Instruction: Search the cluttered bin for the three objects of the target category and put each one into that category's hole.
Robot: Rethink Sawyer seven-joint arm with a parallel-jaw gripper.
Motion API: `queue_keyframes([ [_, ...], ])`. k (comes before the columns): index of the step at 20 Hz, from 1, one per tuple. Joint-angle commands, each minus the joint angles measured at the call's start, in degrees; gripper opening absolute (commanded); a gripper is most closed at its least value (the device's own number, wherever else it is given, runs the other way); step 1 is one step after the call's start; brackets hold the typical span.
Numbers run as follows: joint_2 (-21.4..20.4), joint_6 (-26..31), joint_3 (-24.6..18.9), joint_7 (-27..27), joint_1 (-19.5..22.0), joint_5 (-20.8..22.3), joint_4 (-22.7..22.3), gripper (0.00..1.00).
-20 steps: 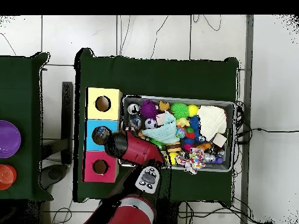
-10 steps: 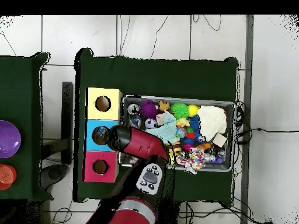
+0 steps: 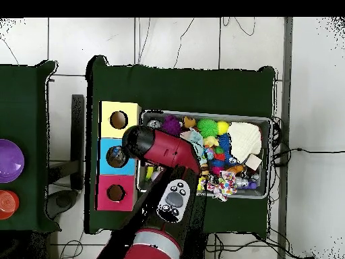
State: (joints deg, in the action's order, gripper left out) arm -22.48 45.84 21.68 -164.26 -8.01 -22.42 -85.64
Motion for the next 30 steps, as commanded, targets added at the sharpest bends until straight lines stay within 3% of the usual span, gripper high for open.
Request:
queue_keyframes([
  [1, 3.6, 5.5, 0.5, -11.0, 0.2, 0.5, 10.2, 0.0],
  [7, 6.9, 6.9, 1.3, -8.7, 1.5, 1.6, 14.2, 0.0],
  [8, 7.4, 7.1, 1.4, -8.2, 1.7, 1.5, 14.8, 1.0],
  [20, 11.4, 9.3, 3.4, -8.6, 1.8, 2.0, 18.7, 1.0],
  [30, 18.4, 18.3, 4.7, -12.7, 0.8, 1.1, 22.8, 1.0],
])
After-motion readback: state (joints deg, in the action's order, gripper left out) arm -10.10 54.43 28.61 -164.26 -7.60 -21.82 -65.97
